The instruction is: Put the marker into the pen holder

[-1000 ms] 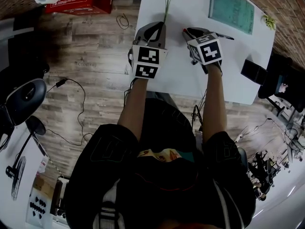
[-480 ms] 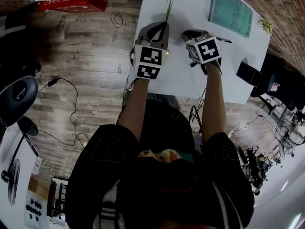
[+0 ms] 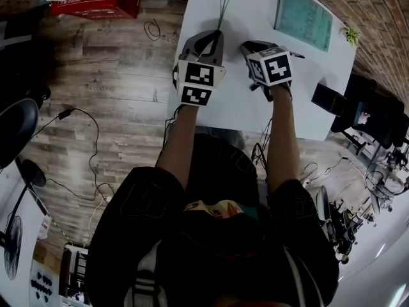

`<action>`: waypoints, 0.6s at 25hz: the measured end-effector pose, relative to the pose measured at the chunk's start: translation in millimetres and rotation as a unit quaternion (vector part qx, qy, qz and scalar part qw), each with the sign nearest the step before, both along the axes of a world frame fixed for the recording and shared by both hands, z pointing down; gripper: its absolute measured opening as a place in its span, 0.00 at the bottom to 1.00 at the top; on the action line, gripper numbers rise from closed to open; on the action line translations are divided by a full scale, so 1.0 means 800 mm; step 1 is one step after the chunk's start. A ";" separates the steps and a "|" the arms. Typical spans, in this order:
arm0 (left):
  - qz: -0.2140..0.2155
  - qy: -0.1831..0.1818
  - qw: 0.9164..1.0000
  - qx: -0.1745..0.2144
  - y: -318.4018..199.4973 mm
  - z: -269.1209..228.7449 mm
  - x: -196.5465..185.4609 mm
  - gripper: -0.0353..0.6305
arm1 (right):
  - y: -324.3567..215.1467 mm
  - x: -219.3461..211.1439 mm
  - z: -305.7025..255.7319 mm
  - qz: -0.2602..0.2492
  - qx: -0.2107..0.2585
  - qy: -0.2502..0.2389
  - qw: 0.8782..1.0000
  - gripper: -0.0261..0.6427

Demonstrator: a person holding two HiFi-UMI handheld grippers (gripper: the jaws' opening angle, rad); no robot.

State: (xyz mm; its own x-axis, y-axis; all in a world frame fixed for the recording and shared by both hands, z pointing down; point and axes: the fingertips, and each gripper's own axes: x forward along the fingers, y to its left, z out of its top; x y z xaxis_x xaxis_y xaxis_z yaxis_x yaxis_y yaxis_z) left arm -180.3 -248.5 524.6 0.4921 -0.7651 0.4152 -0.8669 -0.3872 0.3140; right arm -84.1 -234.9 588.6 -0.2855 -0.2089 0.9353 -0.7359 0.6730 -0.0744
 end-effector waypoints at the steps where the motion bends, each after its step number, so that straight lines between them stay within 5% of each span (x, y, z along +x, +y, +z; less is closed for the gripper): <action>1: -0.002 0.000 1.000 0.002 -0.001 -0.003 0.002 0.06 | 0.000 0.001 -0.005 0.005 0.007 -0.009 1.000 0.13; 15: -0.025 -0.015 0.999 0.034 0.016 -0.043 0.047 0.06 | -0.008 0.031 -0.093 0.071 0.123 -0.151 0.978 0.13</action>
State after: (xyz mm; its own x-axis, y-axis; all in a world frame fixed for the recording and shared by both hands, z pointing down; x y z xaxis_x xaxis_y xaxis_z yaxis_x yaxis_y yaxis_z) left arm -142.6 -235.8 490.1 0.4413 -0.8151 0.3752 -0.8940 -0.3635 0.2619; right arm -59.3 -241.2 513.9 -0.4920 -0.4749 0.7296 -0.7933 0.5898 -0.1510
